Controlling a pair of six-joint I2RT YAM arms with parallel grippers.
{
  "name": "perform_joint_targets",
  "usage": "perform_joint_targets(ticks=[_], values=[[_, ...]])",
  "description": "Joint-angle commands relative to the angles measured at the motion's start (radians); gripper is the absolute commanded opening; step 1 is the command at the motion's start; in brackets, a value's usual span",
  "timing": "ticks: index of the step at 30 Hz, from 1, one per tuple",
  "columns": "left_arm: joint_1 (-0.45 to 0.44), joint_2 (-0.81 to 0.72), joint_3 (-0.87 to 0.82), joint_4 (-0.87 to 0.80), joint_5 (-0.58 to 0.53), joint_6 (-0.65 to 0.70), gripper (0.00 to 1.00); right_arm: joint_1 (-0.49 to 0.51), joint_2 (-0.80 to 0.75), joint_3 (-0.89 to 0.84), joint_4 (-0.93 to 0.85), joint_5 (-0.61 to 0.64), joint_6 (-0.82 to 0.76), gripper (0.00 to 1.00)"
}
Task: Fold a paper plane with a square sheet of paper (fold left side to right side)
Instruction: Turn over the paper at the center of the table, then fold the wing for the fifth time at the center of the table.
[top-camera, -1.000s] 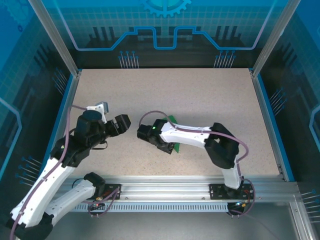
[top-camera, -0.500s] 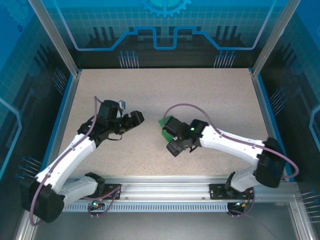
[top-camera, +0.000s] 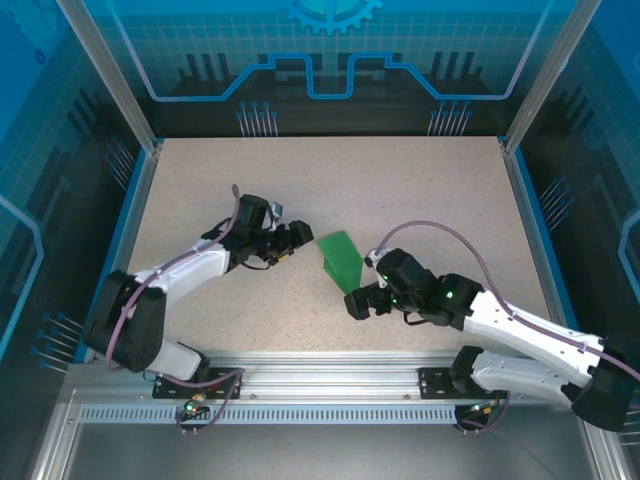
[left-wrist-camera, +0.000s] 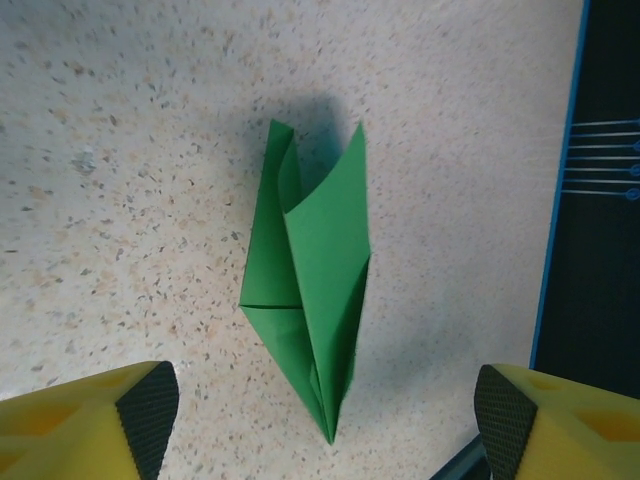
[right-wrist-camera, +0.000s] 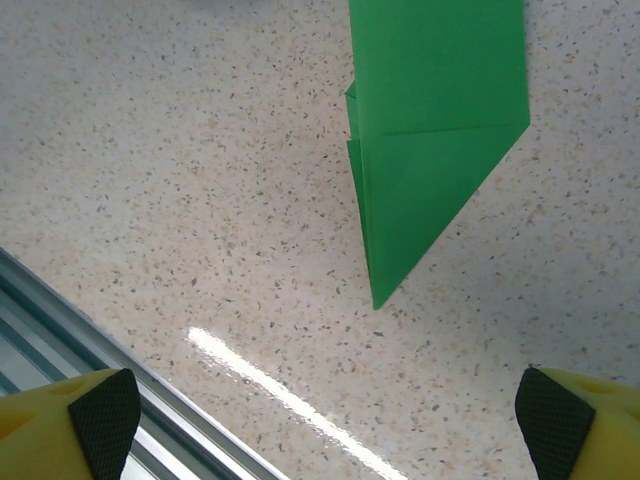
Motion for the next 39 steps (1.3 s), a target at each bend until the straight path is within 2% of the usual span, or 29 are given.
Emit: perform_joint_targets(ticks=[1,5,11,16,20,22,24,25,27,30,32,36,39], values=[[-0.034,0.082,0.027,0.106,0.058,-0.021,0.8,-0.016,-0.042,-0.035,0.082,-0.028,0.075,1.0],[-0.064,0.196,0.082,0.135,0.067,-0.025,0.77,-0.014,-0.065,-0.044,0.059,-0.022,0.095,1.0],[-0.087,0.309,0.144,0.172,0.077,-0.034,0.61,-0.015,-0.113,-0.076,0.059,-0.01,0.123,1.0],[-0.1,0.358,0.184,0.163,0.073,-0.012,0.43,-0.018,-0.119,-0.075,0.029,0.01,0.127,1.0],[-0.1,0.371,0.193,0.16,0.074,0.018,0.23,-0.031,-0.091,-0.07,0.018,0.024,0.101,1.0],[-0.1,0.36,0.189,0.156,0.072,0.045,0.13,-0.038,-0.069,-0.074,0.033,0.013,0.054,0.99],[-0.098,0.333,0.177,0.156,0.075,0.084,0.07,-0.074,-0.047,-0.064,0.047,-0.02,0.031,0.99],[-0.098,0.319,0.17,0.155,0.08,0.104,0.05,-0.107,-0.037,-0.061,0.059,-0.056,0.021,0.99],[-0.097,0.286,0.154,0.151,0.1,0.16,0.03,-0.225,-0.012,-0.068,0.121,-0.247,-0.006,0.98],[-0.094,0.236,0.126,0.158,0.16,0.231,0.01,-0.385,0.013,-0.128,0.307,-0.489,-0.014,0.98],[-0.094,0.209,0.109,0.163,0.209,0.272,0.0,-0.473,0.051,-0.144,0.398,-0.607,-0.033,0.98],[-0.094,0.169,0.072,0.176,0.289,0.33,0.0,-0.607,0.173,-0.141,0.515,-0.785,-0.099,0.97],[-0.093,0.142,0.042,0.205,0.319,0.344,0.0,-0.658,0.258,-0.125,0.564,-0.866,-0.17,0.95]])
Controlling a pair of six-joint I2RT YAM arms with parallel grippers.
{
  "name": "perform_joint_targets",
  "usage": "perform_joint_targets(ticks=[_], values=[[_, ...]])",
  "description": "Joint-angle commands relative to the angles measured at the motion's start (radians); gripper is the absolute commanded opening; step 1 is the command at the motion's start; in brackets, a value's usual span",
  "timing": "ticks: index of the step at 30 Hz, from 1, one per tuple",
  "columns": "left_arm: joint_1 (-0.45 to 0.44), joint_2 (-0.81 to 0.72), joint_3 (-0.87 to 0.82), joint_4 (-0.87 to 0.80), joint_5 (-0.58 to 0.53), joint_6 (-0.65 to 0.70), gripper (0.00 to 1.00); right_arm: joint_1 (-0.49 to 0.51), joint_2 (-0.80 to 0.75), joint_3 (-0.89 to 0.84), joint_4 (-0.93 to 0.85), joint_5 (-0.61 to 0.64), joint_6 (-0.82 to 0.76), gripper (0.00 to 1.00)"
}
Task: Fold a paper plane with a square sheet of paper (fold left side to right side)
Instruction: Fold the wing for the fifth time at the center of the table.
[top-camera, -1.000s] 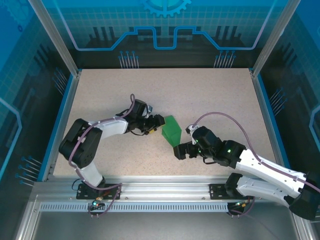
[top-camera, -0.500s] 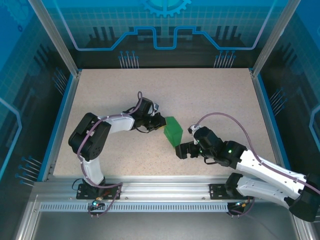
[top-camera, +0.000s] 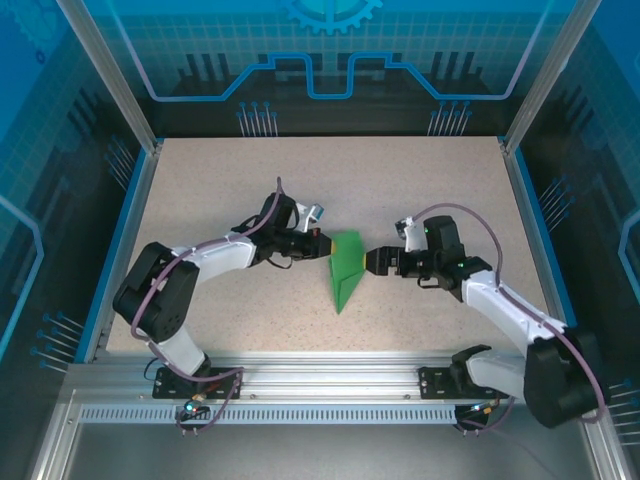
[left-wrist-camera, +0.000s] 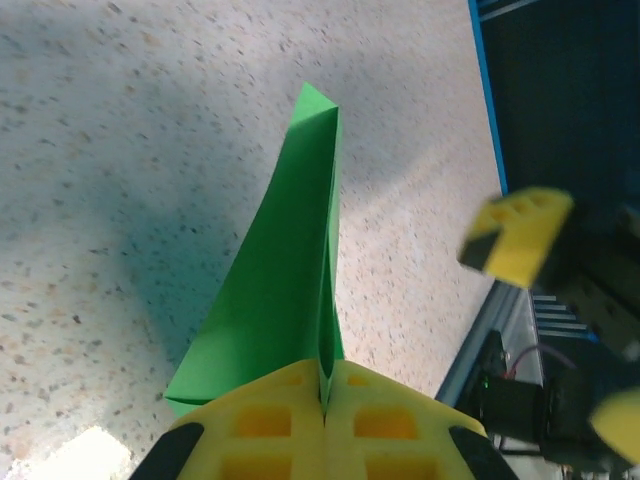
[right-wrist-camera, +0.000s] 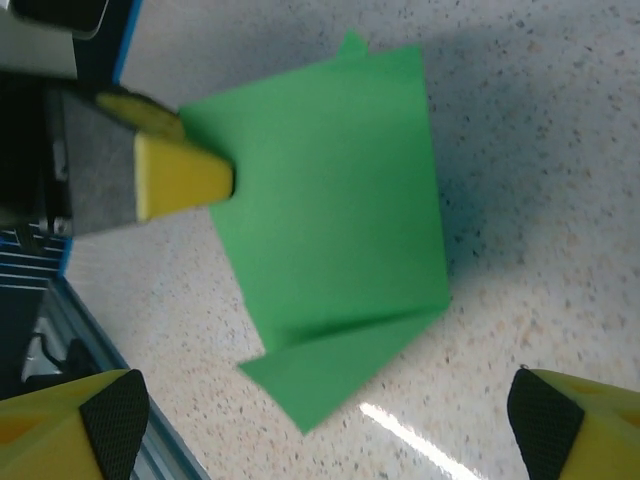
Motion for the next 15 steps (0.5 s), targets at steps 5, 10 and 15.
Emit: perform_joint_targets(ticks=[5,10,15], values=[[0.002,-0.06,-0.07,0.064,0.112,0.075,0.0,-0.098,0.186,0.011,0.208,-0.276,-0.169,0.92],[0.003,-0.073,-0.087,0.085,0.141,0.071,0.0,-0.115,0.338,0.016,0.337,-0.368,-0.183,0.88],[0.003,-0.089,-0.095,0.085,0.153,0.072,0.0,-0.115,0.44,0.029,0.433,-0.456,-0.181,0.82]])
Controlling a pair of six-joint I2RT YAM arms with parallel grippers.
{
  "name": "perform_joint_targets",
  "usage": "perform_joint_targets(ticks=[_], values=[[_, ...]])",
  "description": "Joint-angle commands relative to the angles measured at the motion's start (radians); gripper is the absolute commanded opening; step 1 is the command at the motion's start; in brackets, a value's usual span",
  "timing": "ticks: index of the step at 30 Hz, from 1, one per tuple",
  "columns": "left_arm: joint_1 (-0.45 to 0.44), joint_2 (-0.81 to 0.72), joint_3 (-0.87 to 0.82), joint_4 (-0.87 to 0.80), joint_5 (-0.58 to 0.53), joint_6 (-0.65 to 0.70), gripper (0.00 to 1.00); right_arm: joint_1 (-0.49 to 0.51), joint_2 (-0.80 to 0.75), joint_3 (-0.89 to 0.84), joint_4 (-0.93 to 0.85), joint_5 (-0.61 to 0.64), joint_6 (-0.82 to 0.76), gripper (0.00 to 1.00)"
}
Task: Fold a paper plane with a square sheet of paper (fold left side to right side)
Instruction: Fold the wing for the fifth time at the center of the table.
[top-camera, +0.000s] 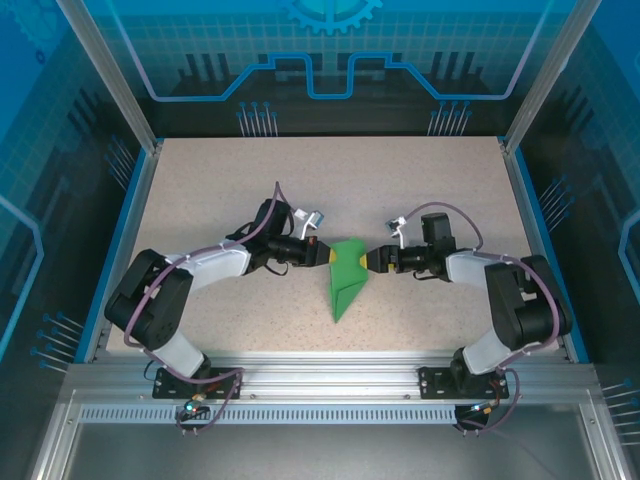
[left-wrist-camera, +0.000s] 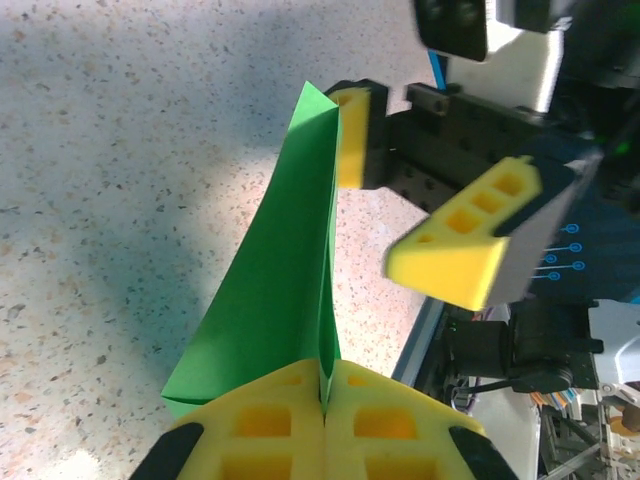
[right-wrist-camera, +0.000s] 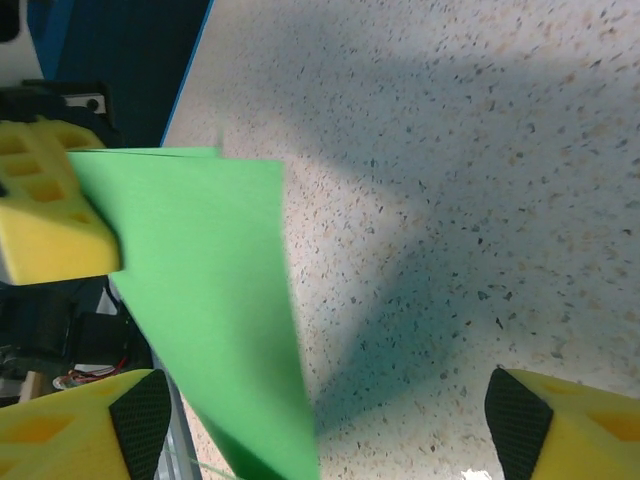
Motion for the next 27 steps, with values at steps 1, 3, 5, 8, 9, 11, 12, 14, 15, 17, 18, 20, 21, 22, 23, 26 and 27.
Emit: perform_joint_targets(ticks=[1,3,5,8,9,11,12,14,15,17,18,20,21,22,23,26,27], values=[[0.003,-0.033,-0.019,0.024,0.04,0.035,0.0,-0.011,0.038,0.024,0.13,-0.123,-0.016,0.81],[0.002,-0.032,-0.02,0.02,0.042,0.036,0.0,-0.008,0.046,0.018,0.156,-0.151,0.004,0.77],[0.003,-0.032,-0.022,0.02,0.04,0.033,0.0,-0.002,0.045,0.021,0.152,-0.17,0.004,0.73],[0.003,-0.031,-0.024,0.017,0.037,0.035,0.0,0.001,0.032,0.026,0.131,-0.188,-0.005,0.64],[0.003,-0.032,-0.025,0.014,0.036,0.035,0.0,0.001,0.024,0.026,0.119,-0.185,-0.012,0.6],[0.003,-0.03,-0.024,0.01,0.032,0.037,0.0,-0.001,0.006,0.028,0.092,-0.171,-0.027,0.52],[0.003,-0.029,-0.024,0.009,0.031,0.039,0.0,-0.002,-0.001,0.029,0.082,-0.169,-0.033,0.5],[0.003,-0.027,-0.026,0.006,0.031,0.037,0.0,-0.002,-0.014,0.04,0.029,-0.156,-0.056,0.43],[0.003,-0.027,-0.026,0.005,0.031,0.037,0.0,-0.002,-0.019,0.043,0.014,-0.153,-0.064,0.42],[0.003,-0.027,-0.025,0.003,0.03,0.04,0.0,-0.005,-0.027,0.045,0.001,-0.147,-0.069,0.37],[0.003,-0.025,-0.025,0.001,0.03,0.04,0.0,-0.006,-0.03,0.046,-0.005,-0.145,-0.07,0.34],[0.003,-0.022,-0.023,-0.001,0.031,0.041,0.0,-0.005,-0.031,0.05,-0.018,-0.142,-0.072,0.26],[0.002,-0.021,-0.023,-0.001,0.032,0.041,0.0,-0.005,-0.031,0.052,-0.027,-0.139,-0.075,0.21],[0.003,-0.021,-0.023,-0.001,0.031,0.041,0.0,-0.005,-0.031,0.055,-0.036,-0.136,-0.077,0.15],[0.002,-0.019,-0.022,-0.005,0.03,0.043,0.0,-0.006,-0.031,0.06,-0.048,-0.129,-0.079,0.1],[0.003,-0.022,-0.013,-0.03,0.016,0.059,0.11,-0.004,-0.035,0.066,-0.089,-0.092,-0.068,0.02],[0.004,-0.025,-0.008,-0.043,0.008,0.068,0.19,-0.005,-0.035,0.07,-0.11,-0.072,-0.062,0.0]])
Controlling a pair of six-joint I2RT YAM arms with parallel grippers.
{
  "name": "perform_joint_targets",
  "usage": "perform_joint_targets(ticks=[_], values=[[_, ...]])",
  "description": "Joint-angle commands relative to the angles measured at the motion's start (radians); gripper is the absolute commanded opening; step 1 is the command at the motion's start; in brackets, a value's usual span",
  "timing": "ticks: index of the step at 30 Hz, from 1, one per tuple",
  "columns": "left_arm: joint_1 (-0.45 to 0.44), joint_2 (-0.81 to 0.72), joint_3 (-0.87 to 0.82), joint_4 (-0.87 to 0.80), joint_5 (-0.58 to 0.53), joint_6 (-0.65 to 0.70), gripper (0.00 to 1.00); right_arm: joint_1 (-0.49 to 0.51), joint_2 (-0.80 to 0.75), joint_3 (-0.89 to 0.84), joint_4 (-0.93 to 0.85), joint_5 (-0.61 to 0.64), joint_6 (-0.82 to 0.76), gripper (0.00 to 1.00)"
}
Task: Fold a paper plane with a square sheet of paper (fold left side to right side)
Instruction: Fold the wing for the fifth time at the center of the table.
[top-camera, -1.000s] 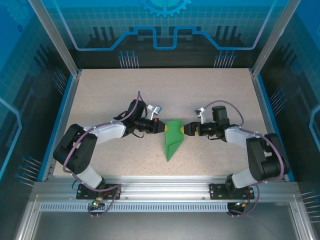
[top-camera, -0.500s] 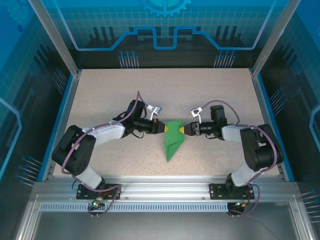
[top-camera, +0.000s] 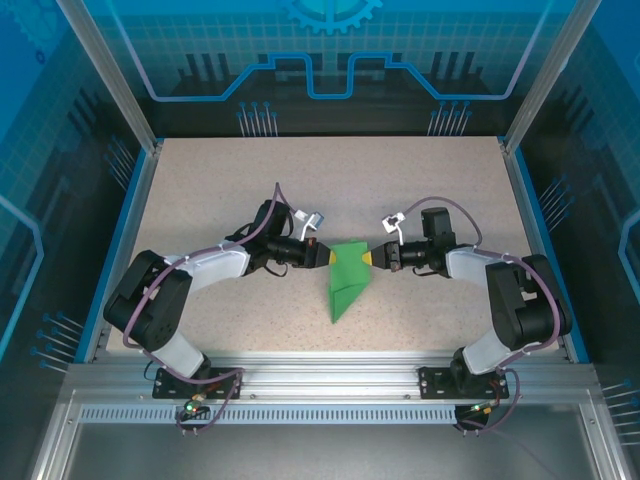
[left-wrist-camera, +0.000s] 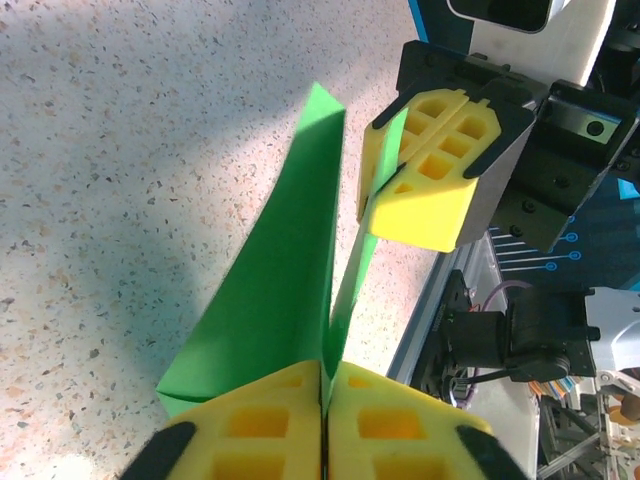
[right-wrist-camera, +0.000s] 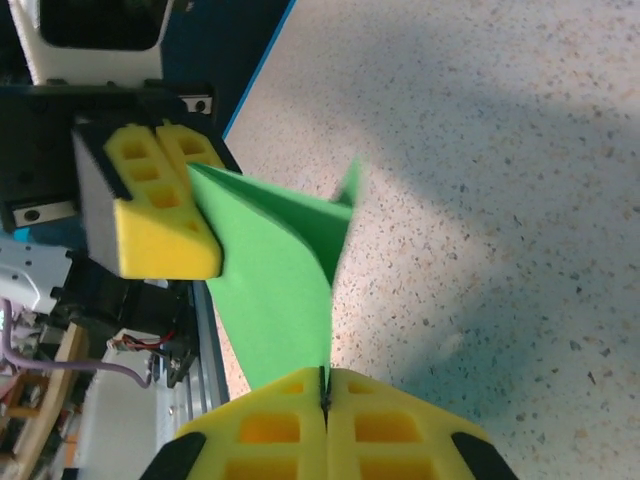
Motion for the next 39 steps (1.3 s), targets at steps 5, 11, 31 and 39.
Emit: perform_joint_targets(ticks=[5,11,31,39], values=[[-0.003,-0.066,0.016,-0.108,-0.098,0.084,0.55,0.008,-0.006,0.053,-0.183,0.13,0.078,0.0],[-0.08,-0.169,0.032,-0.245,-0.331,0.173,0.65,0.032,0.037,0.087,-0.236,0.174,0.221,0.0],[-0.585,-0.065,0.138,-0.552,-1.006,0.15,0.73,0.073,0.184,0.269,-0.406,0.267,0.365,0.0],[-0.628,0.08,0.255,-0.611,-1.13,0.119,0.75,0.075,0.191,0.268,-0.394,0.267,0.389,0.0]])
